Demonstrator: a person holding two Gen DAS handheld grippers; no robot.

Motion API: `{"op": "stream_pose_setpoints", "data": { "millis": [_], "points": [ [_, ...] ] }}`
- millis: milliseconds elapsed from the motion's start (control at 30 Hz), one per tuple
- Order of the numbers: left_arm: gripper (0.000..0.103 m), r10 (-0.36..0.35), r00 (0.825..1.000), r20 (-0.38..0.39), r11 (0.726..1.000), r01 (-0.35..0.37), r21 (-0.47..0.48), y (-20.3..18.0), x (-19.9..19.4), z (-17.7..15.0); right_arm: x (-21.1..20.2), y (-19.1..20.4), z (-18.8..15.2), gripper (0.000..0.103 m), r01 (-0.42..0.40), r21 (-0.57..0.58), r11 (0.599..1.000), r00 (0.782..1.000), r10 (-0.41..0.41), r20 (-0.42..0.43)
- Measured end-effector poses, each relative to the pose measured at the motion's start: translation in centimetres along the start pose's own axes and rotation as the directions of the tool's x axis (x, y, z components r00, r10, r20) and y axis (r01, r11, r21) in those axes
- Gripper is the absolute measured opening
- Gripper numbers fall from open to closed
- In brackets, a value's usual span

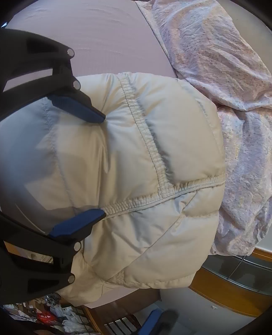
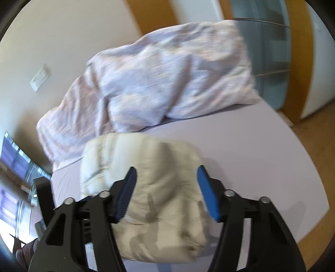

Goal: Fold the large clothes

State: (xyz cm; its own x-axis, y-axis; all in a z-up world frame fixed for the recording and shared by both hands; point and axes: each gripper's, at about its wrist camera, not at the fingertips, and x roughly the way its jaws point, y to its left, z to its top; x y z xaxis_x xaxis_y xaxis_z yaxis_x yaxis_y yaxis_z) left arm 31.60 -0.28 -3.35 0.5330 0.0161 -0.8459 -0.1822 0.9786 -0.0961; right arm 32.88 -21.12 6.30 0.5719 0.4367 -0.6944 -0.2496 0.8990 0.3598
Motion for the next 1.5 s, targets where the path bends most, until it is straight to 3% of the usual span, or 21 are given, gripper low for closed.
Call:
{"op": "stream_pose_setpoints", "data": {
  "millis": [100, 300, 533, 867, 1100, 1400, 1500],
  "points": [
    [0.083, -0.005, 1.000, -0.003, 1.000, 0.005, -0.002, 0.1, 0.0, 0.0, 2.3, 2.5, 0.4, 0.045, -0.042, -0.044, 0.998, 0.998, 0.040, -0.049],
    [0.084, -0.006, 1.000, -0.004, 1.000, 0.006, -0.005, 0.1, 0.1, 0.1, 5.3, 4.2, 0.5, 0.042, -0.016, -0.090, 0.996, 0.994, 0.007, -0.108],
    [0.084, -0.024, 1.000, 0.014, 1.000, 0.024, 0.005, 0.0, -0.5, 0.2, 8.6, 2.2, -1.3, 0.033, 0.072, -0.057, 0.996, 0.975, -0.083, -0.209],
    [0.083, -0.026, 0.998, 0.065, 1.000, 0.026, -0.002, 1.3, -2.1, 2.5, 12.0, -1.2, -4.4, 0.031, 0.101, 0.041, 0.994, 0.965, -0.087, -0.248],
    [0.083, 0.025, 0.999, 0.038, 0.999, -0.024, -0.027, 3.0, -0.5, 2.9, 11.9, -1.0, -4.8, 0.031, 0.100, 0.038, 0.994, 0.972, -0.089, -0.218],
    [0.089, 0.053, 0.998, 0.028, 0.999, -0.053, -0.001, 3.2, 1.4, 2.9, 7.9, 1.4, -2.2, 0.031, 0.045, 0.008, 0.999, 0.998, -0.045, -0.034],
    [0.090, 0.056, 0.998, 0.029, 0.998, -0.056, 0.008, 3.0, 1.7, 2.8, 9.0, 2.0, -1.5, 0.031, 0.077, -0.012, 0.997, 0.996, -0.077, -0.047]
  ]
}}
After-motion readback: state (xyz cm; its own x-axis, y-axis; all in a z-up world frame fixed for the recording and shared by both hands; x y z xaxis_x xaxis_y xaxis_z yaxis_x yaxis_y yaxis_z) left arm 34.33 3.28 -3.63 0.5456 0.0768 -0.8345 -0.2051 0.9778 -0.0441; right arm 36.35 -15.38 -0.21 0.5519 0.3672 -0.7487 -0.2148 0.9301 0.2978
